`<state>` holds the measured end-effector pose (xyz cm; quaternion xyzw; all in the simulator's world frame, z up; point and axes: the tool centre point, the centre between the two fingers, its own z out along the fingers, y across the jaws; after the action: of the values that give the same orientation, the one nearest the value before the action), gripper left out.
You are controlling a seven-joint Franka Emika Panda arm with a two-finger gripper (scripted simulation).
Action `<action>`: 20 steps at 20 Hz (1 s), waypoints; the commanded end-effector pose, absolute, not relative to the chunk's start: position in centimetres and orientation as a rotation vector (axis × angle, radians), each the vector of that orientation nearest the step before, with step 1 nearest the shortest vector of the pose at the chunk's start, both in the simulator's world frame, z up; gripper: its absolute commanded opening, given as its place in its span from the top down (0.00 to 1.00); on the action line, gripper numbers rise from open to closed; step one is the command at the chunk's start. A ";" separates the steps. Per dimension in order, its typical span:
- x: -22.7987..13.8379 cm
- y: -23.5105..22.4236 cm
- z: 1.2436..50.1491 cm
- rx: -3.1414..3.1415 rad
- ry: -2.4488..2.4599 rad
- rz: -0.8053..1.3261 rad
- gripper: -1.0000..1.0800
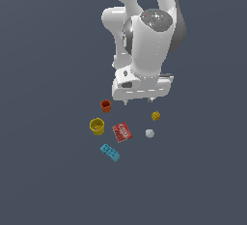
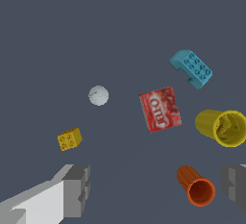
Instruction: Pick up a designated object from a clutter of objects.
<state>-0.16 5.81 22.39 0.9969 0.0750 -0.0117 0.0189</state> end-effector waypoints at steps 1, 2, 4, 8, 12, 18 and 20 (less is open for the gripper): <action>-0.5 7.5 20.1 3.089 0.297 -0.031 0.04; -0.6 8.3 19.1 3.086 0.325 -0.029 0.04; -1.1 9.7 17.2 3.082 0.380 -0.024 0.04; -2.3 12.5 13.6 3.074 0.486 -0.015 0.04; -3.7 14.7 10.9 3.069 0.572 -0.008 0.04; -5.3 16.9 8.2 3.065 0.658 -0.002 0.04; -5.6 17.3 7.7 3.065 0.675 -0.001 0.04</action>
<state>-5.35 16.93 8.16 0.9776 0.2106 -0.0013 0.0030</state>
